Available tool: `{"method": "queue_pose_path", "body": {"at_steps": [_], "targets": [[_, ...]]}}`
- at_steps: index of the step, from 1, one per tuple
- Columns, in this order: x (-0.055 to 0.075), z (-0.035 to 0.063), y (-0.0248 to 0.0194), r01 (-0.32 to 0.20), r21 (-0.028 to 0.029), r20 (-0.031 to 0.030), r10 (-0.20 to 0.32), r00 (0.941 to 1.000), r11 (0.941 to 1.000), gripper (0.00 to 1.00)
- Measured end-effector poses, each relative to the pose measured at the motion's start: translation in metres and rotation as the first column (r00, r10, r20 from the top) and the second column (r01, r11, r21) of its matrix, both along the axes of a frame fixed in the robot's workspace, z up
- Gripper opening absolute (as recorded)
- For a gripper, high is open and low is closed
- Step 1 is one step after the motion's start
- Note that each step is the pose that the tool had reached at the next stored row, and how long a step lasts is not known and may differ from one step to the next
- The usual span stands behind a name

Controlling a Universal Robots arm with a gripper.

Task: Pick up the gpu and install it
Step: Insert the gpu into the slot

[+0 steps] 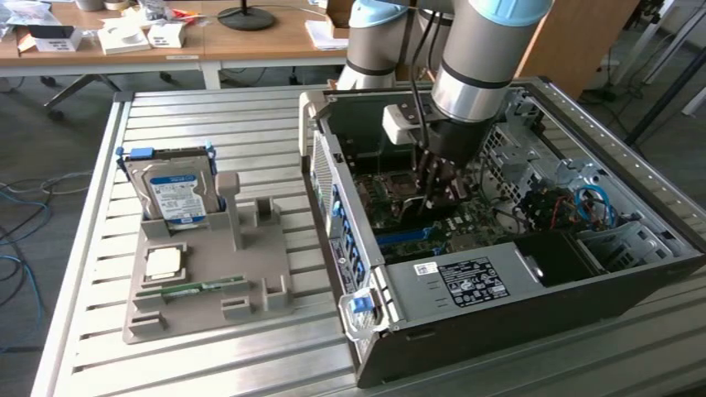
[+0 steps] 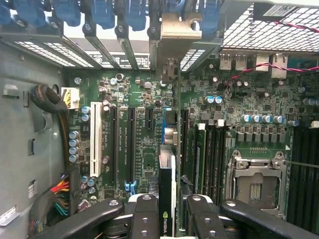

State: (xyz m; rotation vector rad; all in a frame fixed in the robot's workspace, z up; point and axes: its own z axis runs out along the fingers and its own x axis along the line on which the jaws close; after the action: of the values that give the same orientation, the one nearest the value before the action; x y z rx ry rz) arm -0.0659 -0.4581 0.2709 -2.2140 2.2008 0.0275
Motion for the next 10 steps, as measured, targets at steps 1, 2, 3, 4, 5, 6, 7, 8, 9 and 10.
{"method": "queue_pose_path", "body": {"at_steps": [1, 2, 3, 4, 5, 6, 7, 8, 9, 10], "targets": [[-0.0004, -0.0001, 0.0, 0.0, 0.0001, 0.0, 0.0, 1.0, 1.0, 0.26], [-0.0008, -0.0001, 0.0, 0.0, 0.0001, 0.0001, 0.0, 1.0, 1.0, 0.26], [-0.0013, -0.0002, 0.0001, 0.0, 0.0002, 0.0001, 0.0, 1.0, 1.0, 0.26], [-0.0019, -0.0002, 0.0001, 0.0, 0.0002, 0.0001, 0.0, 1.0, 1.0, 0.26], [-0.0025, -0.0003, 0.0, 0.0, 0.0001, 0.0, 0.0, 1.0, 1.0, 0.26], [-0.0031, -0.0002, 0.0, 0.0, 0.0, 0.0, 0.0, 1.0, 1.0, 0.26], [-0.0036, -0.0003, 0.0, 0.0, 0.0001, 0.0001, 0.0, 1.0, 1.0, 0.26], [-0.004, -0.0003, 0.0, 0.0, 0.0001, 0.0, 0.0, 1.0, 1.0, 0.26], [-0.0043, -0.0004, 0.0, 0.0, 0.0001, 0.0001, 0.0, 1.0, 1.0, 0.26], [-0.0046, -0.0004, 0.0, 0.0, 0.0, 0.0, 0.0, 1.0, 1.0, 0.26]]}}
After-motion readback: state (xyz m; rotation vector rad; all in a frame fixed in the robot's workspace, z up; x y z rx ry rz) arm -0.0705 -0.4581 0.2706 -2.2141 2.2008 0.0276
